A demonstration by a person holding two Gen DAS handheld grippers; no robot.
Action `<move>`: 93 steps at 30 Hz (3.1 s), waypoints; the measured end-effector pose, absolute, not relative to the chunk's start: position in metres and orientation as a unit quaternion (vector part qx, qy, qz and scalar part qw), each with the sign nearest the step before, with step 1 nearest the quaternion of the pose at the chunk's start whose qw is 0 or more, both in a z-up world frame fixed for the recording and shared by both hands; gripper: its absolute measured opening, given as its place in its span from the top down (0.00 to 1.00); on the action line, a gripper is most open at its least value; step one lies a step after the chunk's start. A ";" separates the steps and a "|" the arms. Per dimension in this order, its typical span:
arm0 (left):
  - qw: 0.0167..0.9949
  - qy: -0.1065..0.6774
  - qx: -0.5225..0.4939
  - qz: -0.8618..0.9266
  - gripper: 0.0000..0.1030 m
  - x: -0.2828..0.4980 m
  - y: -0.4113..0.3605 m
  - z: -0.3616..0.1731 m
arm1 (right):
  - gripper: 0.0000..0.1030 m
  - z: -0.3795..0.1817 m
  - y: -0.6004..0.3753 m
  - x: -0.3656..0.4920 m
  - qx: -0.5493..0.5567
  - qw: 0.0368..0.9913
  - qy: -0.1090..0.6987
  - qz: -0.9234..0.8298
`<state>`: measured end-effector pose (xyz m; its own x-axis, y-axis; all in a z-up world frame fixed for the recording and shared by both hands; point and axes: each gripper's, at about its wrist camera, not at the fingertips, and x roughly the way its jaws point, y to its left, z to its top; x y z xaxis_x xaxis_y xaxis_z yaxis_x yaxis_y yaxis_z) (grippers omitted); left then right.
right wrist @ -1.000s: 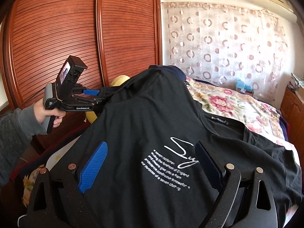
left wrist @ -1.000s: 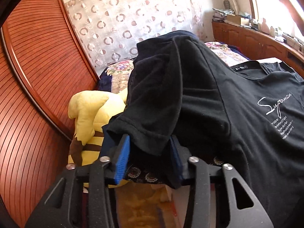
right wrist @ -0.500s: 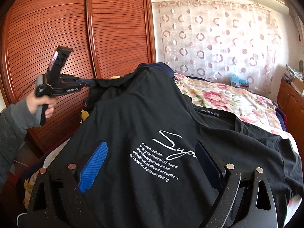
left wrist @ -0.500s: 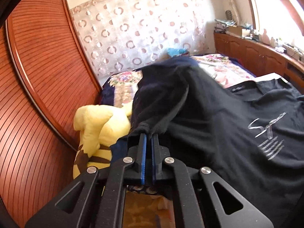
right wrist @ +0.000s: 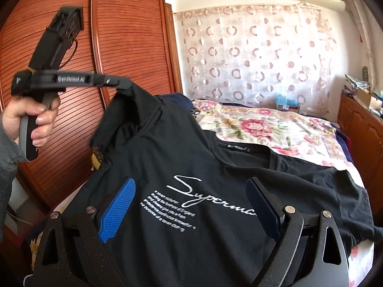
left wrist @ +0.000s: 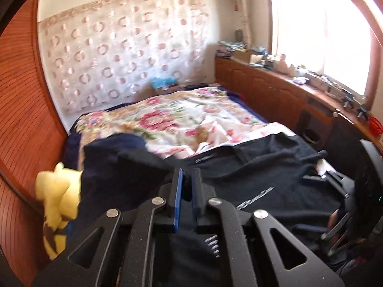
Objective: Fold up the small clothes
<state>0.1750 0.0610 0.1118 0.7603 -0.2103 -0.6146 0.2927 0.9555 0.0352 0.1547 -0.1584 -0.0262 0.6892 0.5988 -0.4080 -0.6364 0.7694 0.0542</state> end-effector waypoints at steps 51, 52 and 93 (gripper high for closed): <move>0.898 0.428 0.037 -0.101 0.62 0.133 0.051 -0.064 | 0.61 -0.068 -0.083 0.274 -0.089 0.849 0.371 0.365; 0.898 0.427 0.035 -0.102 0.62 0.134 0.052 -0.064 | 0.63 -0.071 -0.081 0.278 -0.091 0.848 0.376 0.363; 0.902 0.420 0.033 -0.091 0.64 0.120 0.047 -0.060 | 0.57 -0.044 -0.191 0.207 -0.127 0.885 0.323 0.309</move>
<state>0.1205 0.0472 -0.0596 0.6298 -0.1366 -0.7647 0.1923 0.9812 -0.0169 0.2067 -0.1914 -0.0437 0.6005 0.4657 -0.6500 -0.6299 0.7762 -0.0259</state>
